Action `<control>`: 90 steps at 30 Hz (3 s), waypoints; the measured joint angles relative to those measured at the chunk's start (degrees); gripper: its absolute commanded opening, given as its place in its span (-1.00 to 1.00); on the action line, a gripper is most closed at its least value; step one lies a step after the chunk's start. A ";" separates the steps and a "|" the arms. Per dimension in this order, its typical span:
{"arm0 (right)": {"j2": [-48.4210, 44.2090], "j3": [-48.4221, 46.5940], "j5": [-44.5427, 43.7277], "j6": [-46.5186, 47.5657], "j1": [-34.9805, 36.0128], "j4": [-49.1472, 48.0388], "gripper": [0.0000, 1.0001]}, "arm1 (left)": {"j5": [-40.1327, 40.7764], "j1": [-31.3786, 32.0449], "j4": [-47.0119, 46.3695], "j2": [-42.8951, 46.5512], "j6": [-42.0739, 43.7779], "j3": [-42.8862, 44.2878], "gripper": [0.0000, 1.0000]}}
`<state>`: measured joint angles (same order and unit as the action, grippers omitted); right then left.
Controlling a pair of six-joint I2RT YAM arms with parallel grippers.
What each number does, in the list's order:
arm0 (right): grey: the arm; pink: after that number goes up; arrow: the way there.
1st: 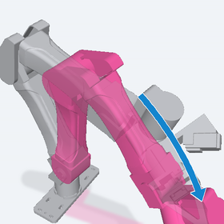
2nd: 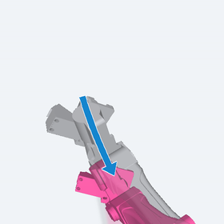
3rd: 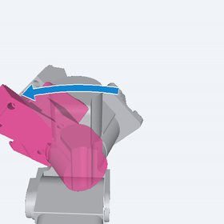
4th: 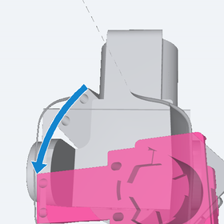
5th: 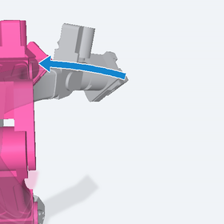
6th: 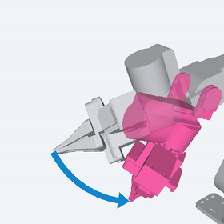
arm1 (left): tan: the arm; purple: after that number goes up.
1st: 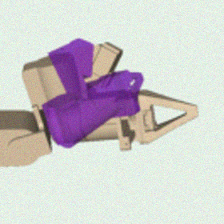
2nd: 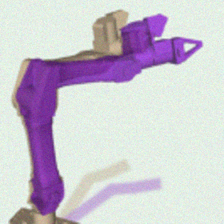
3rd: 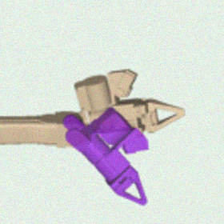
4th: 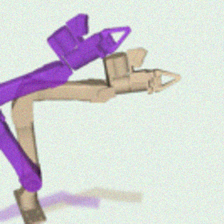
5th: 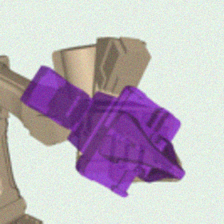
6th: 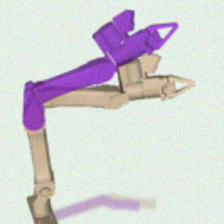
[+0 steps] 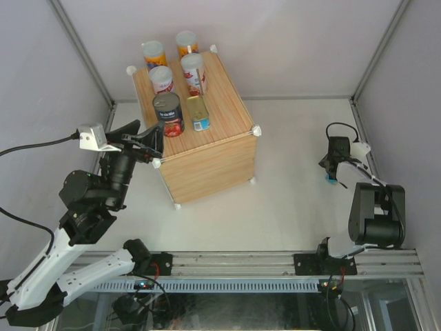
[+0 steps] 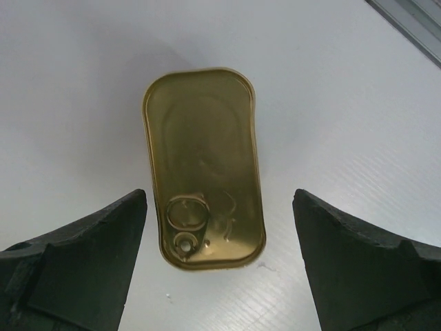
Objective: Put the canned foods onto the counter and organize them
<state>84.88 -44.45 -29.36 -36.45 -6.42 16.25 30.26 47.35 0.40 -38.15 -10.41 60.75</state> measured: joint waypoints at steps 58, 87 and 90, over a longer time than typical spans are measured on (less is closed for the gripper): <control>-21.00 -40.74 -7.04 33.31 58.16 5.73 -1.00 | 1.29 -1.92 -2.93 0.79 -1.57 -3.04 0.61; 14.84 -80.08 5.33 32.46 54.53 26.56 -1.00 | 1.53 -2.97 -4.17 0.76 -1.57 -3.72 0.62; 17.42 -83.38 6.93 31.01 53.16 30.47 -1.00 | 1.51 -3.10 -4.20 0.68 -1.60 -3.76 0.62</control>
<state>102.30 -127.83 -22.44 -5.43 46.74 46.72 31.77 44.25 -3.79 -37.47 -12.01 56.99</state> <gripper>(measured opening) 0.539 0.809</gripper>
